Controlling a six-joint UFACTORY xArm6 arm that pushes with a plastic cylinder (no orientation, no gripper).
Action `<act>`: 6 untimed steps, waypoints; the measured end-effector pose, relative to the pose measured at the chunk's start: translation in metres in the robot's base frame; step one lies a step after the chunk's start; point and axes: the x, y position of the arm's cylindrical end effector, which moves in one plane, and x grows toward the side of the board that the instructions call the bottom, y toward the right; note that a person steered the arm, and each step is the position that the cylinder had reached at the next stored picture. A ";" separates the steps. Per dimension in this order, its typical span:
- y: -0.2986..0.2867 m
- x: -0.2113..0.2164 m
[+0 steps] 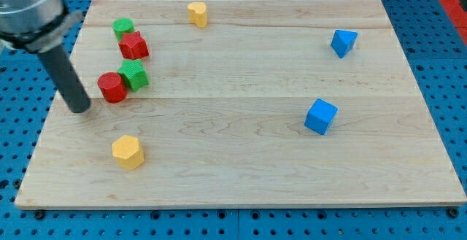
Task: Keep arm in between blue blocks
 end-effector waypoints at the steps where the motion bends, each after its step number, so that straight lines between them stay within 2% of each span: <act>1: 0.018 -0.020; 2: 0.040 -0.036; 3: 0.048 -0.006; 4: 0.080 0.001; 6: 0.108 -0.030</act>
